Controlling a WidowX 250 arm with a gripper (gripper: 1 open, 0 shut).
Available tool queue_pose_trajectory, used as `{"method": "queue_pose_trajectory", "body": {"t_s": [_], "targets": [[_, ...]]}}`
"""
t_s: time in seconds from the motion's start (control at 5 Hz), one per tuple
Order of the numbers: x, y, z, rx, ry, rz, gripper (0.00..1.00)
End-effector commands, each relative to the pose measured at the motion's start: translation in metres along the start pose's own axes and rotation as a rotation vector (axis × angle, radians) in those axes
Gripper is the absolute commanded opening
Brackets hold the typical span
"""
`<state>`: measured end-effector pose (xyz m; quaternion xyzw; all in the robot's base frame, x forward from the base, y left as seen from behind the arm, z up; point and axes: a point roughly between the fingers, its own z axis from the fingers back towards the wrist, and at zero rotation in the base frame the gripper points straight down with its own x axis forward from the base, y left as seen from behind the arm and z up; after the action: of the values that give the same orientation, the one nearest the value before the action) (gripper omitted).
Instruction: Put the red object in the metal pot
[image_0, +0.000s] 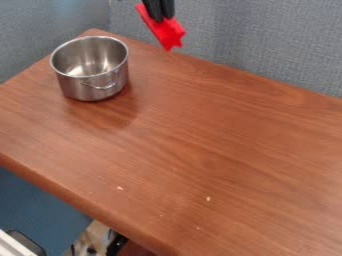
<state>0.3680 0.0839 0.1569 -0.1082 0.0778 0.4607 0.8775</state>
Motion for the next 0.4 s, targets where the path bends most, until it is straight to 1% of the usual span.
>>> {"method": "queue_pose_trajectory", "body": {"t_s": [0.0, 0.2], "targets": [[0.0153, -0.0086, 0.0147, -0.048, -0.069, 0.087, 0.0], [0.0226, -0.0092, 0.0098, -0.055, -0.091, 0.162, 0.0]]}}
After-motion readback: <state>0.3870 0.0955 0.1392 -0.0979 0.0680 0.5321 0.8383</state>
